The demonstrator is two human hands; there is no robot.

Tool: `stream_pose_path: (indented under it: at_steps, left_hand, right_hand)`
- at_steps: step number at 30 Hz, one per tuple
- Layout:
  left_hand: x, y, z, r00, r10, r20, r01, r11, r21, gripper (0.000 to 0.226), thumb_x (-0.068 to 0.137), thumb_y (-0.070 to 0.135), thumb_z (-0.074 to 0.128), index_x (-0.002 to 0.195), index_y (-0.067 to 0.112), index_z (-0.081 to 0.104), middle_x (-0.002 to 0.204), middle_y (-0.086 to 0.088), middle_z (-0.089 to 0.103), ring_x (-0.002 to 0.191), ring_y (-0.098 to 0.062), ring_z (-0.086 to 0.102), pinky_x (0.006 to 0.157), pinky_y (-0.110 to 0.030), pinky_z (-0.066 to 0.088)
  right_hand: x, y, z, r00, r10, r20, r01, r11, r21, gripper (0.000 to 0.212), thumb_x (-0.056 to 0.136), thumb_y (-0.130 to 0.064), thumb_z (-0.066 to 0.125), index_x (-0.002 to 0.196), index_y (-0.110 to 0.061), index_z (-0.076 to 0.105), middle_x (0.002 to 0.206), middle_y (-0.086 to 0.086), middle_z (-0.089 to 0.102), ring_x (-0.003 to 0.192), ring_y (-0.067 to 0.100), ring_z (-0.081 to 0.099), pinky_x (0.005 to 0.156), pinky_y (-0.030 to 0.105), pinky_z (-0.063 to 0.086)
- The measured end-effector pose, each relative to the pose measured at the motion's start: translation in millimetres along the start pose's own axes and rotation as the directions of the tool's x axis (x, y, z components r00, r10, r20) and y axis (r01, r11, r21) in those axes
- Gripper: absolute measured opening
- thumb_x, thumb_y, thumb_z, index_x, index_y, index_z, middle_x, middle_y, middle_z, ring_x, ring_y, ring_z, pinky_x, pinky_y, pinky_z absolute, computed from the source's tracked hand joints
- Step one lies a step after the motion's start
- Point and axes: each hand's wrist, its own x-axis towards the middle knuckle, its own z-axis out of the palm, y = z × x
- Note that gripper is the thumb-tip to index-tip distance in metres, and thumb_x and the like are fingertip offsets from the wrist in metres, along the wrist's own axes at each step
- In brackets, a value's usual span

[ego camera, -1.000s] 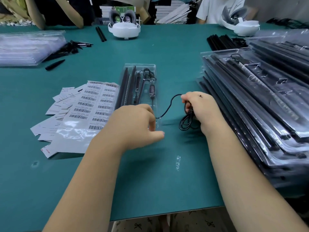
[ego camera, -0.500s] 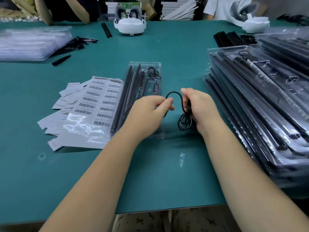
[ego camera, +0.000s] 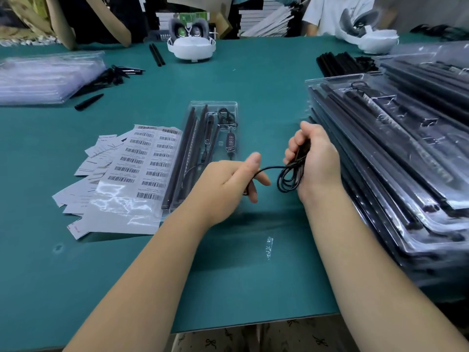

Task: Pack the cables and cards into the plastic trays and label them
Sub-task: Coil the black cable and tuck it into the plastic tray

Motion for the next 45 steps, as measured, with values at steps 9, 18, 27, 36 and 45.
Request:
stream_pose_path:
  at_steps: [9, 18, 27, 36, 45]
  left_hand:
    - [0, 7, 13, 1.000, -0.022, -0.016, 0.022, 1.000, 0.003, 0.040, 0.077, 0.053, 0.054, 0.115, 0.042, 0.061, 0.092, 0.016, 0.071, 0.090, -0.007, 0.064, 0.086, -0.028, 0.048]
    - [1, 9, 22, 0.998, 0.038, 0.059, -0.053, 0.963, 0.264, 0.031, 0.088, 0.041, 0.062, 0.085, 0.010, 0.064, 0.073, 0.000, 0.065, 0.070, -0.019, 0.054, 0.078, -0.038, 0.043]
    - [0, 8, 24, 0.980, 0.092, 0.176, -0.158, 0.900, 0.406, 0.026, 0.096, 0.039, 0.047, 0.093, 0.018, 0.061, 0.068, 0.004, 0.058, 0.067, -0.019, 0.047, 0.083, -0.035, 0.032]
    - [1, 7, 17, 0.951, 0.023, 0.308, -0.147, 0.910, 0.388, 0.039, 0.095, 0.047, 0.048, 0.090, 0.010, 0.060, 0.076, -0.005, 0.062, 0.075, -0.021, 0.052, 0.095, -0.035, 0.027]
    - [1, 7, 25, 0.965, 0.034, 0.259, -0.161, 0.858, 0.488, 0.025, 0.100, 0.035, 0.040, 0.092, 0.017, 0.056, 0.093, 0.009, 0.070, 0.093, -0.015, 0.057, 0.097, -0.038, 0.026]
  right_hand:
    - [-12, 3, 10, 0.968, -0.120, 0.219, 0.118, 0.993, 0.018, 0.014, 0.093, -0.017, 0.059, 0.081, -0.014, 0.055, 0.059, -0.004, 0.057, 0.053, 0.013, 0.057, 0.053, 0.025, 0.048]
    - [-22, 3, 16, 0.987, -0.122, 0.107, 0.130, 0.989, -0.075, 0.019, 0.083, -0.013, 0.072, 0.078, -0.016, 0.054, 0.048, -0.005, 0.049, 0.037, 0.011, 0.038, 0.039, 0.019, 0.034]
    - [-29, 2, 17, 0.983, -0.166, 0.084, 0.180, 0.963, -0.202, 0.028, 0.086, -0.026, 0.070, 0.065, -0.020, 0.053, 0.040, -0.005, 0.039, 0.030, 0.009, 0.029, 0.035, 0.014, 0.023]
    - [-29, -3, 14, 0.981, 0.025, 0.191, -0.046, 0.994, 0.103, 0.033, 0.090, -0.034, 0.047, 0.064, -0.014, 0.051, 0.040, -0.005, 0.033, 0.028, 0.008, 0.022, 0.036, 0.013, 0.020]
    - [-19, 1, 14, 0.992, 0.072, 0.099, -0.077, 0.996, 0.042, 0.027, 0.094, -0.021, 0.054, 0.069, -0.013, 0.047, 0.043, -0.006, 0.033, 0.030, 0.007, 0.025, 0.036, 0.015, 0.024]
